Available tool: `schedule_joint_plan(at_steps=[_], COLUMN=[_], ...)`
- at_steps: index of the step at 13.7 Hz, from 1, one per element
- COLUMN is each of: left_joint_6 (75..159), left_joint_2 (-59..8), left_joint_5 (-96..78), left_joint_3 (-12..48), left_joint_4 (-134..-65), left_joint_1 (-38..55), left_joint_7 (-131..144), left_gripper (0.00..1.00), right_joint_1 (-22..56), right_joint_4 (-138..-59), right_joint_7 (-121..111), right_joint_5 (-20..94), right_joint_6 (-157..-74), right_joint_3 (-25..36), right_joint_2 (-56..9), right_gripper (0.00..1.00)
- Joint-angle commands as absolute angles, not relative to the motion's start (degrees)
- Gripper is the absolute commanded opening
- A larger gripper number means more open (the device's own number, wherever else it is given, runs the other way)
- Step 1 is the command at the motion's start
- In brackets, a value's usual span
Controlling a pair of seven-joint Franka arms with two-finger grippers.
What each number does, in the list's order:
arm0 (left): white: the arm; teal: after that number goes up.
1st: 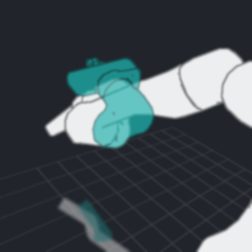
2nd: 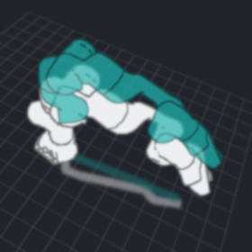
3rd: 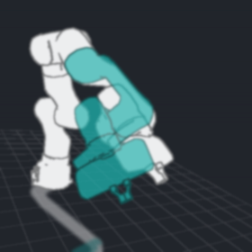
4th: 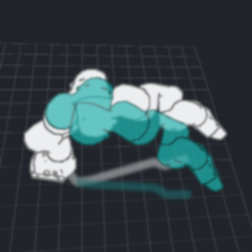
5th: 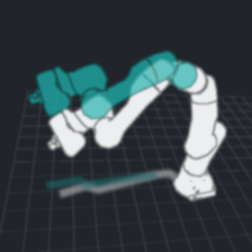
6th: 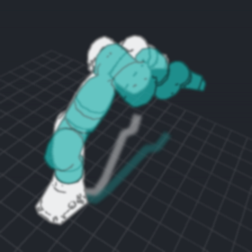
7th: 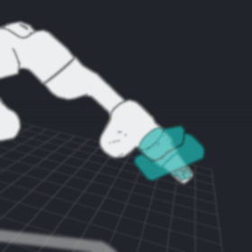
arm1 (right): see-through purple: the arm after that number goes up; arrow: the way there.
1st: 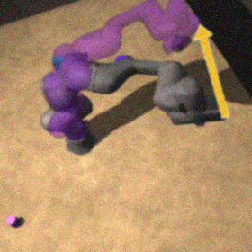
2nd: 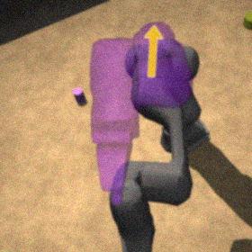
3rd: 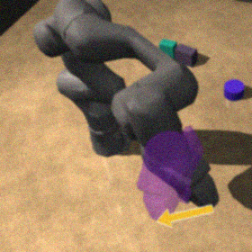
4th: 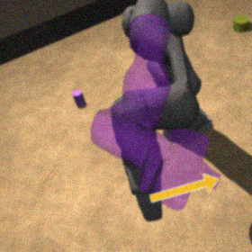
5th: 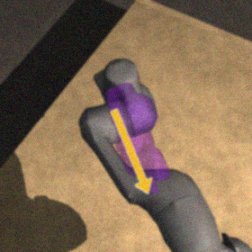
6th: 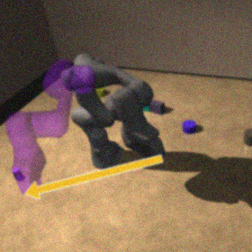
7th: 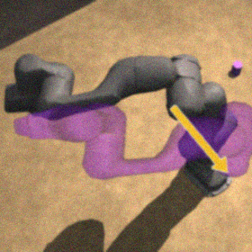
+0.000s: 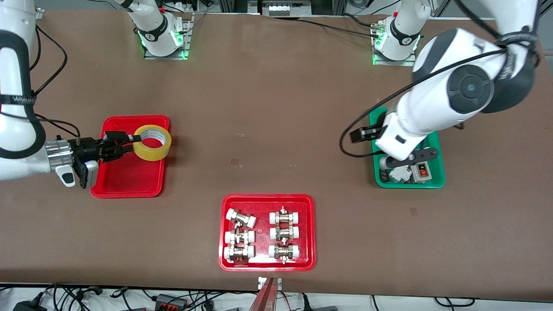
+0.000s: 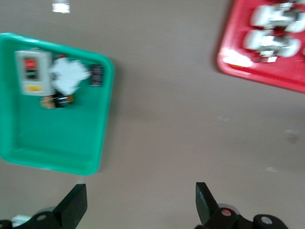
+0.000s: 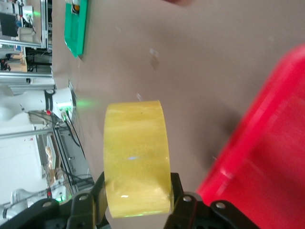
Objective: Left arm passes tape to right arm into tray
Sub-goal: 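Open the left gripper and withdraw it while the right gripper holds tape, then lower the tape into the empty red tray and open the right gripper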
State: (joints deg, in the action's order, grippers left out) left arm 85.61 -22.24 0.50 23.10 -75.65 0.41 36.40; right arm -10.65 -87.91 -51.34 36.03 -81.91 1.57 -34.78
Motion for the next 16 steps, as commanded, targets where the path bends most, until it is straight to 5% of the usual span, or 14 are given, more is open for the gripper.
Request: schedule_joint_plan(at_steps=[1,7,10,13,15,16], left_joint_6=[77.90,76.64,78.65,80.15,81.29,82.43], left_joint_2=[-21.53,-21.53,-18.99,-17.67,-16.62,-15.48], left_joint_5=[5.69,10.37,9.93,9.67,9.67,9.67], left_joint_3=[23.03,23.38,23.73,23.73,23.82,23.82], left_joint_4=[-72.70,-72.25,-75.40,-77.60,-79.62,-81.72], left_joint_1=[-2.80,-8.17,-8.35,-9.40,-10.36,-10.89], left_joint_7=[28.69,16.45,18.10,18.11,18.02,17.93], left_gripper=[1.00,1.00,1.00,1.00,1.00,1.00], right_joint_1=[-14.40,-18.01,-17.93,-17.58,-17.32,-17.23], right_joint_4=[-87.01,-86.92,-86.84,-86.92,-87.01,-86.92], right_joint_7=[-56.67,-63.45,-64.77,-68.63,-71.09,-73.02], right_joint_5=[33.15,29.18,26.03,24.09,22.16,21.19], right_joint_6=[-80.24,-81.91,-84.54,-87.62,-89.73,-90.00], right_joint_3=[0.44,0.44,0.44,0.35,0.35,0.18], right_joint_2=[-37.69,-43.41,-44.12,-44.65,-44.65,-44.56], right_gripper=[0.00,0.00,0.12,0.57,1.00,1.00])
